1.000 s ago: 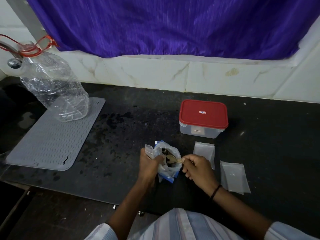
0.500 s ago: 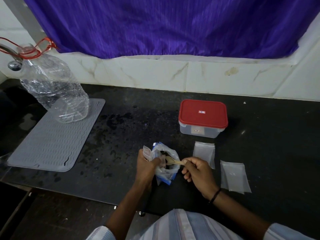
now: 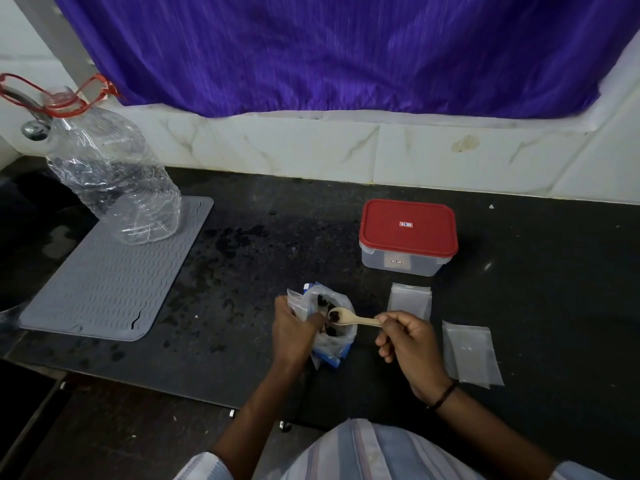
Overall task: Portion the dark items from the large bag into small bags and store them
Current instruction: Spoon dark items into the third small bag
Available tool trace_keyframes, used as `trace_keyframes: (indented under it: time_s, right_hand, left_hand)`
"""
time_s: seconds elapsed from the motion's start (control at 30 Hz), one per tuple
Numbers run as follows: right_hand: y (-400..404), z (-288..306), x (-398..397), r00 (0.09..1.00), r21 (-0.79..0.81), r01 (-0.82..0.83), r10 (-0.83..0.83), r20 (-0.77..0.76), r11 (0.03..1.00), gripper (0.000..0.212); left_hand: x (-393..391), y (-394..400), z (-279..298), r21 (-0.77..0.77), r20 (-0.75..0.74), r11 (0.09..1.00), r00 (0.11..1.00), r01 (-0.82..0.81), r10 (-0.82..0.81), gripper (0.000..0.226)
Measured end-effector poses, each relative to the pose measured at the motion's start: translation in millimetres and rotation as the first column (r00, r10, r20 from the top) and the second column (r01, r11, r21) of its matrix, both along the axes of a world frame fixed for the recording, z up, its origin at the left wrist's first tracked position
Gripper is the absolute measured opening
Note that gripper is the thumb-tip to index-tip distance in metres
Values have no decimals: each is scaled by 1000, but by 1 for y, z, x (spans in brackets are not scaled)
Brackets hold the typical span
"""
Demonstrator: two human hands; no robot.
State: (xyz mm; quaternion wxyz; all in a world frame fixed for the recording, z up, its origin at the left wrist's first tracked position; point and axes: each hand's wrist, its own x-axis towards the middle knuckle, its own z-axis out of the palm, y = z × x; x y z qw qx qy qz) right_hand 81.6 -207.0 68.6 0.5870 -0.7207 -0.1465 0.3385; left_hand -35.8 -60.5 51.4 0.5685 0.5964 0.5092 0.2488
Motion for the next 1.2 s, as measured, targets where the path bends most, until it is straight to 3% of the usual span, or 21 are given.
trace_keyframes:
  time_s: [0.2, 0.47, 0.77, 0.93, 1.0, 1.07, 1.13, 1.2]
  right_hand:
    - [4, 37, 3, 998, 108, 56, -55, -16, 993, 16]
    - [15, 74, -6, 999, 213, -30, 26, 25, 977, 16]
    - [17, 68, -6, 980, 131, -96, 70, 187, 987, 17]
    - [19, 65, -4, 946, 105, -148, 110, 306, 983, 18]
    - [19, 68, -5, 836, 45, -252, 194, 514, 967, 16]
    - [20, 69, -6, 522, -83, -394, 297, 799, 915, 17]
    - [23, 67, -8, 153, -240, -435, 334, 930, 868, 22]
    - [25, 66, -10, -19, -312, -400, 332, 943, 862, 24]
  left_hand:
    - [-11, 0, 4, 256, -8, 966, 999, -37, 41, 38]
    - [-11, 5, 0, 459, -13, 885, 996, 81, -85, 40]
    - [-8, 3, 8, 548, 34, 825, 982, 138, -187, 52]
    - [-7, 3, 7, 554, 27, 814, 973, 176, -229, 46]
    - [-6, 4, 6, 545, 14, 816, 970, 195, -241, 42]
    - [-4, 5, 5, 540, 11, 818, 970, 198, -242, 40]
    - [-3, 5, 3, 555, 6, 810, 973, 188, -231, 33]
    - [-3, 5, 4, 549, 21, 818, 975, 174, -222, 30]
